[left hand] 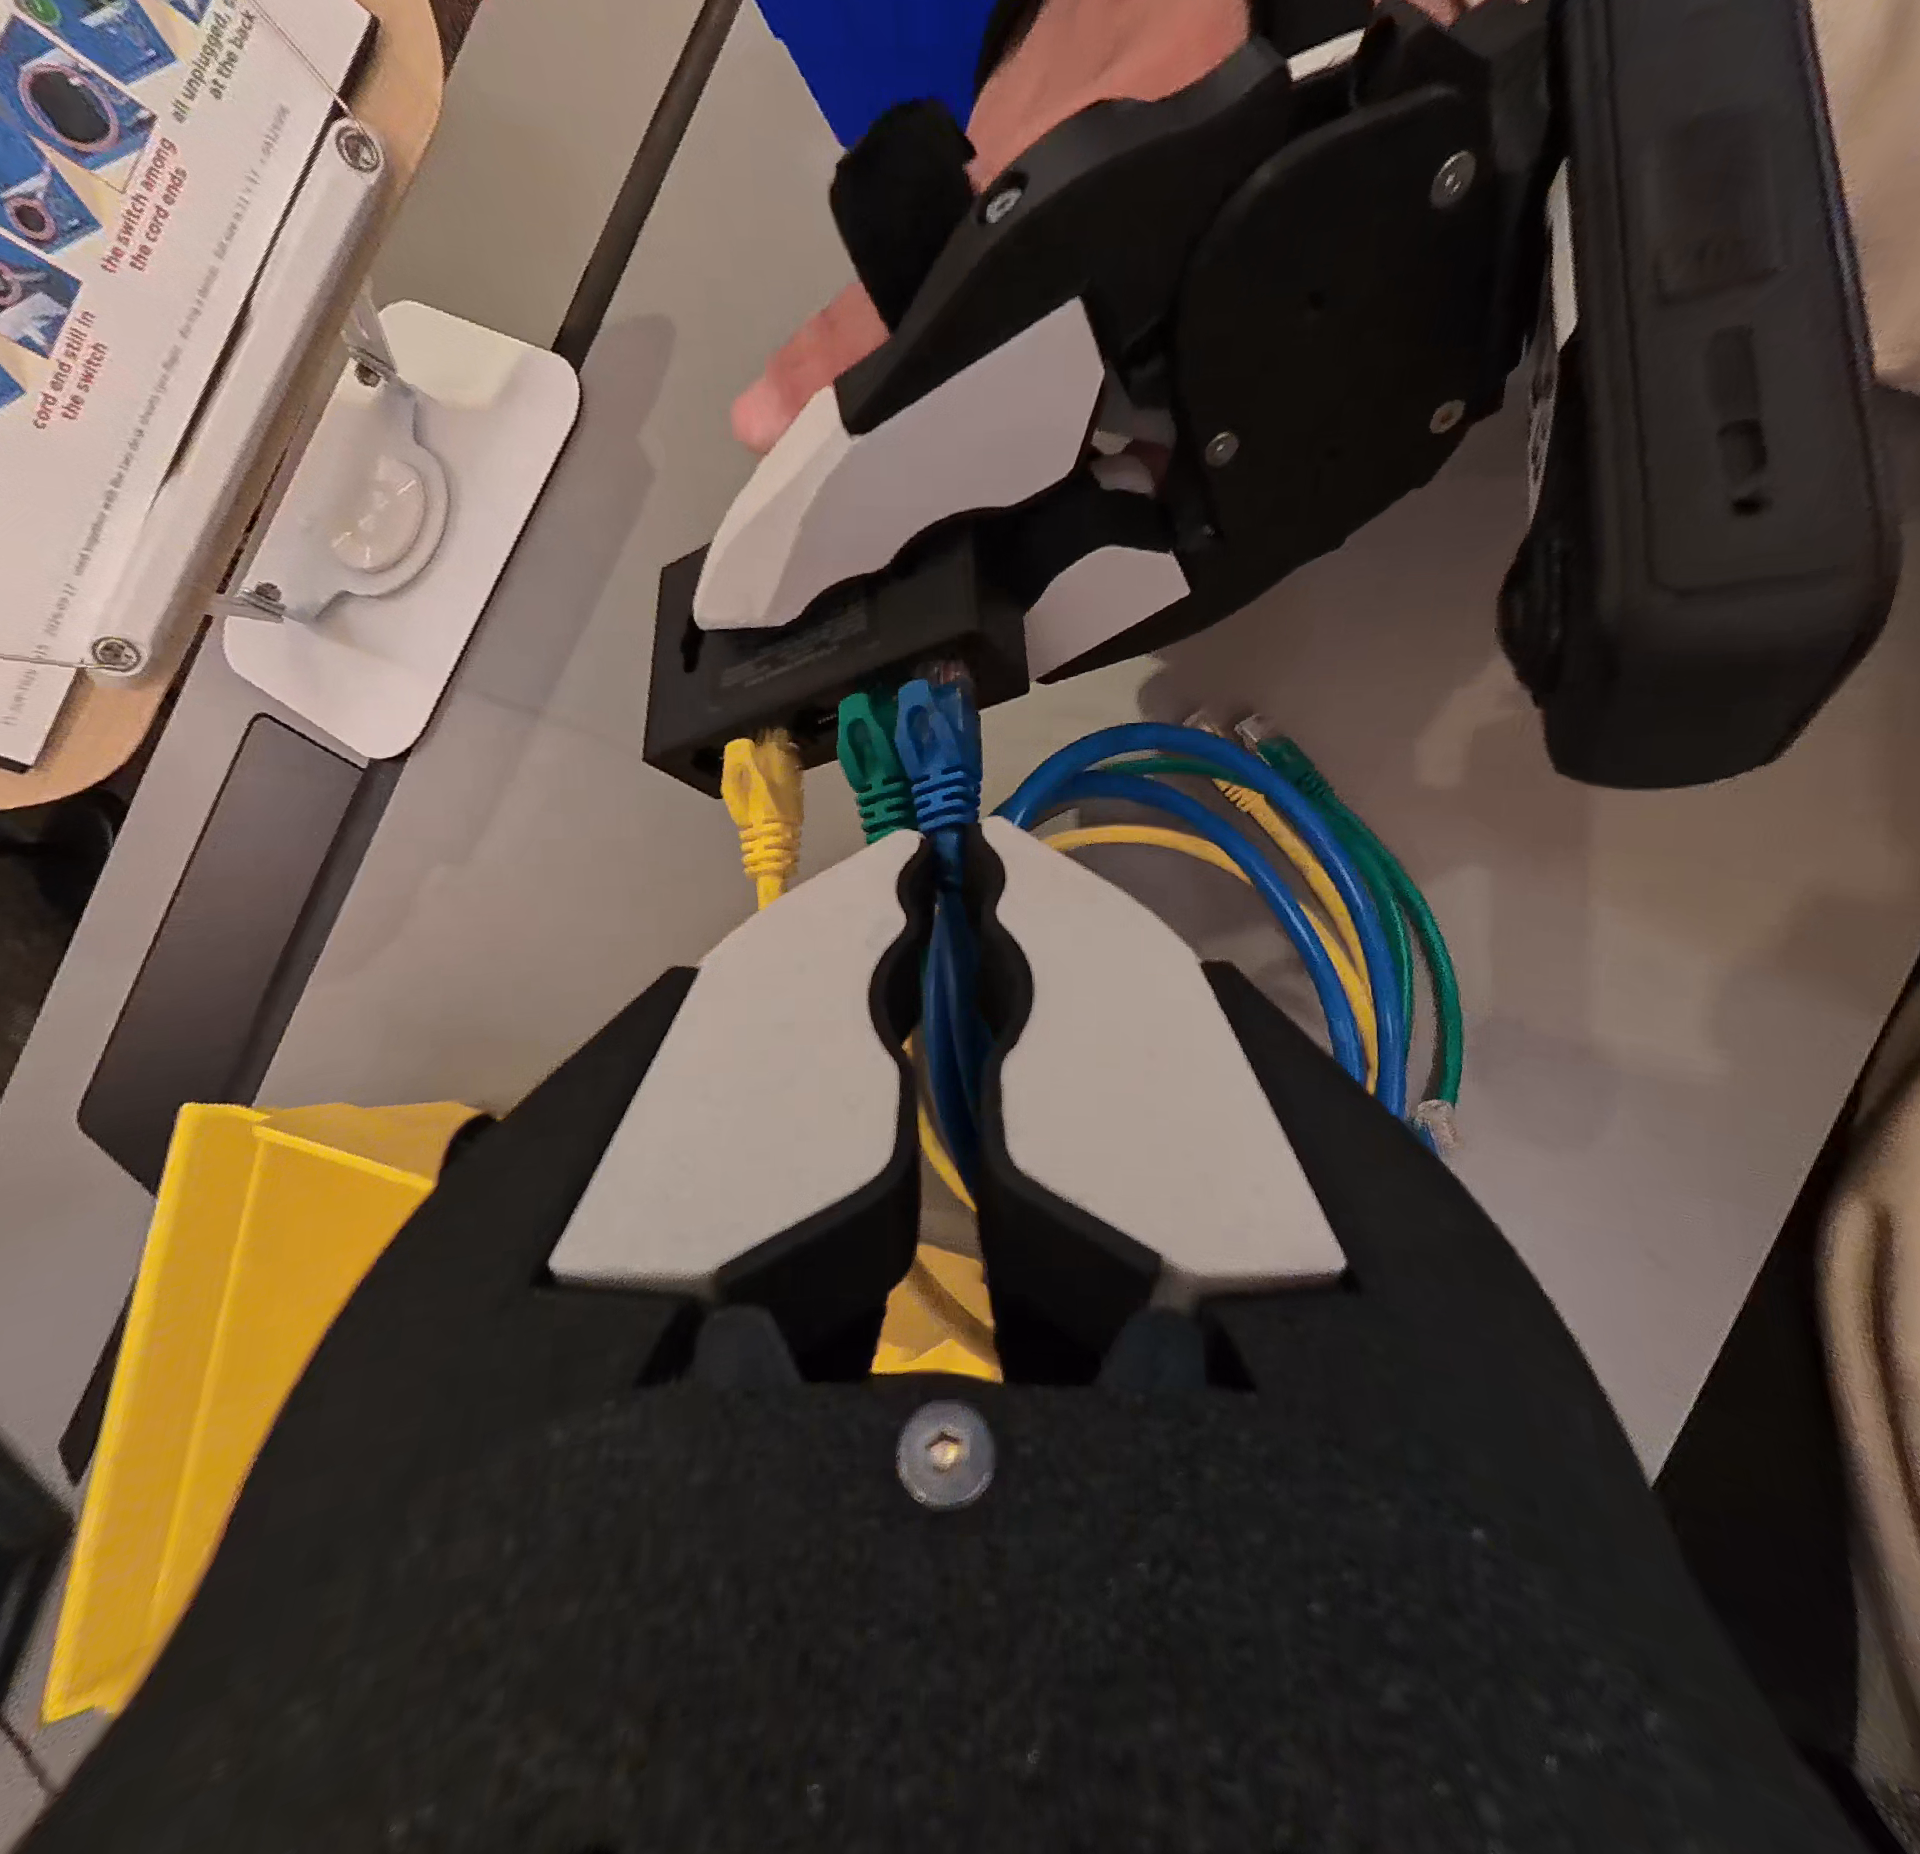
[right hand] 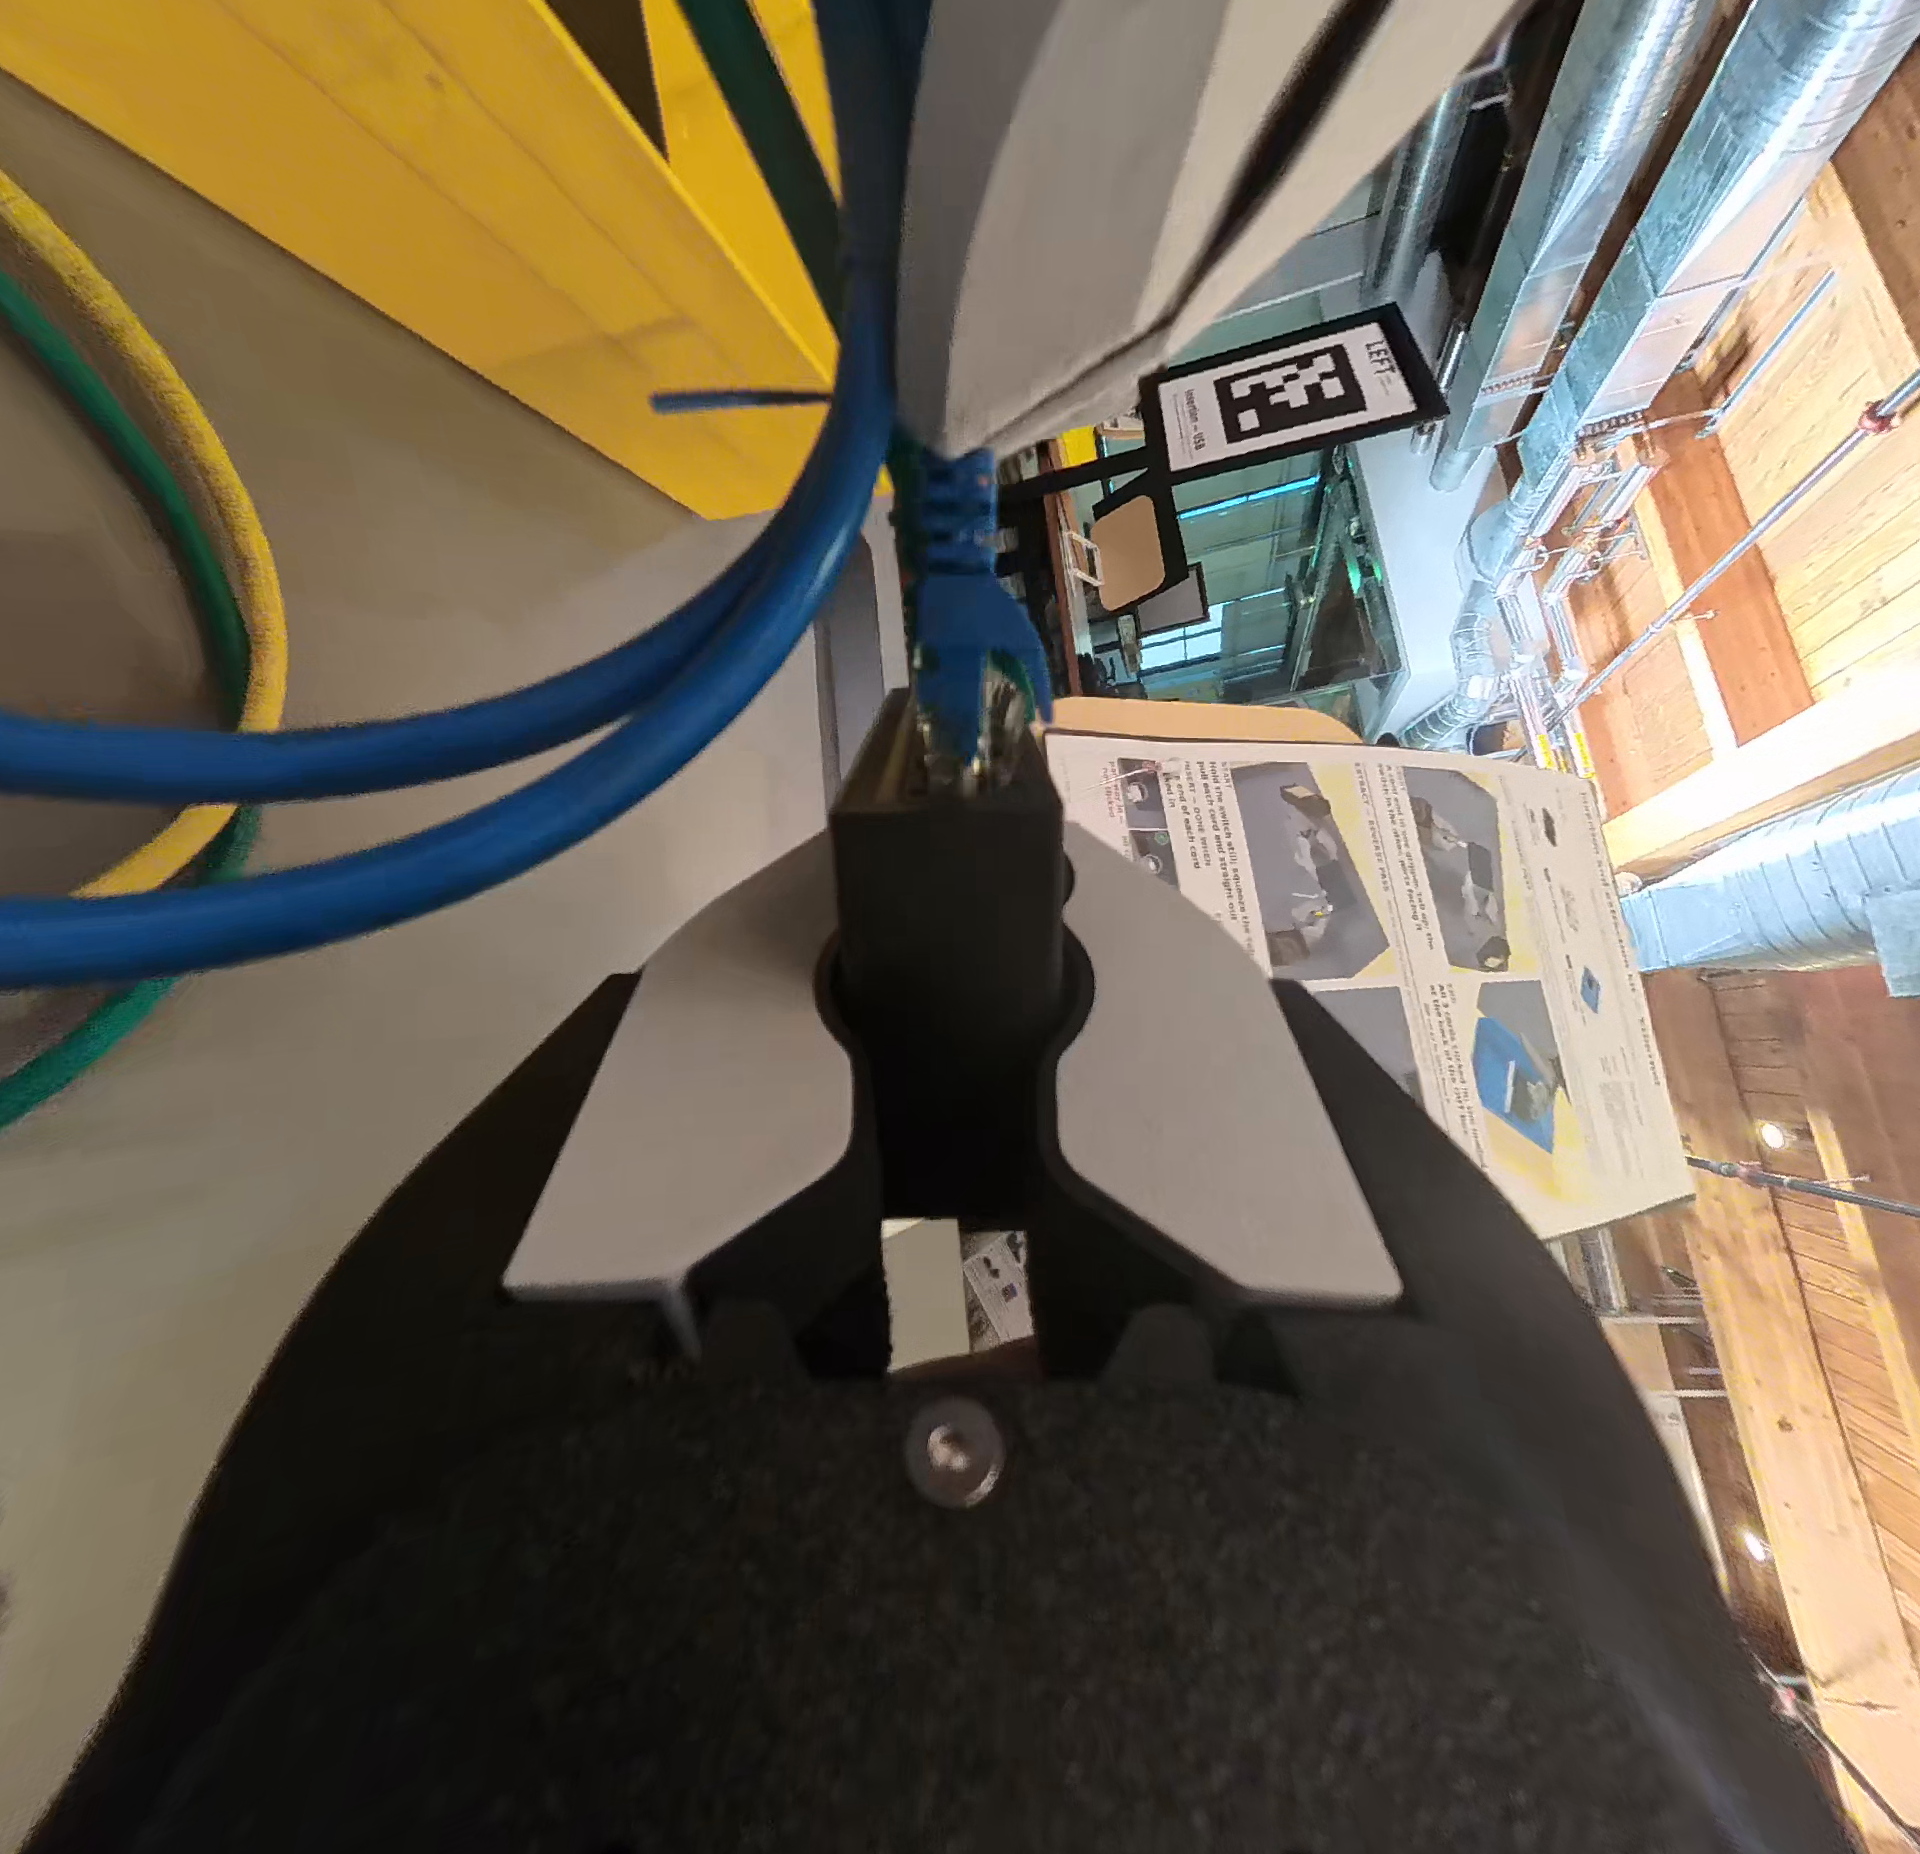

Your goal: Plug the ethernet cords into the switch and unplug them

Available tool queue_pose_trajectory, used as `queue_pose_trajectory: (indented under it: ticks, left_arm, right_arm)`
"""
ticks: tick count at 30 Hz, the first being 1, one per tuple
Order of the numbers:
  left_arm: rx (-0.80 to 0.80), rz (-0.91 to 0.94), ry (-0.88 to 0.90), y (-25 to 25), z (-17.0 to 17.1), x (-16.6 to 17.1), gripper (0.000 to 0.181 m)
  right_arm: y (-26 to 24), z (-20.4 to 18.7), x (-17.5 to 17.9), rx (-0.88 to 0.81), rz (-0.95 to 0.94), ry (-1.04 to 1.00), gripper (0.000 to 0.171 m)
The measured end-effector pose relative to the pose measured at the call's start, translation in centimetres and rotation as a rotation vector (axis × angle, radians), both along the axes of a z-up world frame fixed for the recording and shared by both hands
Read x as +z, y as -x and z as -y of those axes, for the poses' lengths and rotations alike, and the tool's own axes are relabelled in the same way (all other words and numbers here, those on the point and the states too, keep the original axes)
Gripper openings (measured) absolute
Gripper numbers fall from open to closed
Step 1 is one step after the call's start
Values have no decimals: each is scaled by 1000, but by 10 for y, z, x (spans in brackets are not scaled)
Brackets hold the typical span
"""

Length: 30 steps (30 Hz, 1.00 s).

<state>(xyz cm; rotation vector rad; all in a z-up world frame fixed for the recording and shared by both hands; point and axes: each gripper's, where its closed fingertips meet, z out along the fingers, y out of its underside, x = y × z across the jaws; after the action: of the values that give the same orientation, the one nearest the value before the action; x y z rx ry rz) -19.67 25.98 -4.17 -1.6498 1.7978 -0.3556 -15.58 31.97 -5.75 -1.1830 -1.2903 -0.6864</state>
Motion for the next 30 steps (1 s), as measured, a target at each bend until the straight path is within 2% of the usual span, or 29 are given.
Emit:
queue_pose_trajectory:
  ticks: [16,20,23,25,27,30]
  left_arm:
    - [31,65,-17,-12,-2,-11,4]
    - [13,178,25,-8,7,4,3]
    - [32,341,70,26,26,33,29]
    - [50,475,137,58,45,41,34]
    - [69,630,261,86,69,27,34]
    - [165,727,414,113,89,-34,35]
  right_arm:
    - [-5,-6,-16,-20,-18,64,29]
    - [-2,-4,-12,28,-53,69,30]
    - [-8,-6,-11,-1,-27,58,30]
    - [-10,-6,-6,-11,-44,56,30]
    - [-12,-6,0,-23,-38,38,30]
    - [-14,-5,6,-37,-19,20,30]
